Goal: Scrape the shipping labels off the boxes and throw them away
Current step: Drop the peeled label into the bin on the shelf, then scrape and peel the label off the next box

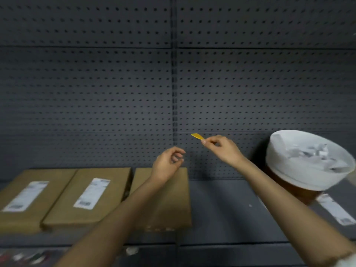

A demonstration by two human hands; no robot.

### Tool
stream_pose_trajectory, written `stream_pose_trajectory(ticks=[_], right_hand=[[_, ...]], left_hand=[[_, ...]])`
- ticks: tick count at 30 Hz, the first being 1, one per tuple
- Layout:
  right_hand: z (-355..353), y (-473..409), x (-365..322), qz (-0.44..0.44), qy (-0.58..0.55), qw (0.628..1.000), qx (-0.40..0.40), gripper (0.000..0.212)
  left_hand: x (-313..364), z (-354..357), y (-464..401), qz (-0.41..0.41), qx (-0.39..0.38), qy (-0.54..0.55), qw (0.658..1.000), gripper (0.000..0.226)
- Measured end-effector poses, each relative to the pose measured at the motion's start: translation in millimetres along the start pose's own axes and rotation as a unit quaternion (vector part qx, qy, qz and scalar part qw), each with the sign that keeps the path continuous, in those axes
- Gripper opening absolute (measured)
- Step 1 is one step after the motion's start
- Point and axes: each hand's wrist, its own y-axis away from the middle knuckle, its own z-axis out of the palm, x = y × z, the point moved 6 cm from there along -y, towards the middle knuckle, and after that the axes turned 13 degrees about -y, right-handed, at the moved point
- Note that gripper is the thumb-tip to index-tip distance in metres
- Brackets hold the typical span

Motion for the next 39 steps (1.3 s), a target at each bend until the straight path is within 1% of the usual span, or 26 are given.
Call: stream_pose_trajectory(ticks=[2,4,8,12,16,18,22,26,29,32,35,37,39], right_hand=[[46,4,-26,0.004,-0.012,1.0,-0.022,0.033],[91,9,-50,-0.003,-0.018,0.999,-0.046,0.03],[165,28,-82,-0.002,-0.04,0.997,-0.066,0.026],[220,37,-98,0.017,-0.018,0.995,-0.101,0.027],[261,25,-110,0.005,0.011,0.989,-0.146,0.025],[276,16,-113,0.002,0.012,0.987,-0.163,0.026],[296,2,-119,0.006,0.008,0.984,-0.18,0.028],[321,-10,-115,0.017,0.013,0.982,-0.187,0.027],[336,-17,-108,0.032,0.035,0.982,-0.185,0.028],[346,-24,-100,0.063,0.048,0.983,-0.164,0.023],[361,-22,-87,0.119,0.044,0.983,-0.13,0.02],[375,-18,-80,0.163,0.016,0.982,-0.095,0.023],[389,-12,-80,0.196,0.016,0.978,-0.073,0.027]], left_hand=[[-34,-48,17,-0.011,0.023,-0.016,1.0,0.03],[-67,-93,33,-0.024,0.046,-0.027,0.998,0.031],[-116,-147,65,-0.054,0.06,-0.027,0.996,0.022],[-147,-170,92,-0.07,0.048,-0.003,0.996,0.02],[-186,-192,101,-0.087,0.051,-0.027,0.995,0.02],[-198,-201,102,-0.101,0.057,-0.029,0.993,0.019],[-218,-214,98,-0.103,0.047,-0.077,0.991,0.016],[-251,-217,88,-0.127,0.05,-0.056,0.989,0.017],[-272,-210,80,-0.121,0.012,-0.038,0.992,0.016],[-297,-203,57,-0.109,-0.042,0.0,0.993,0.016],[-321,-190,37,-0.082,-0.113,-0.007,0.99,0.013],[-330,-184,31,-0.062,-0.159,-0.026,0.985,0.017],[-339,-176,29,-0.037,-0.186,-0.007,0.982,0.018]])
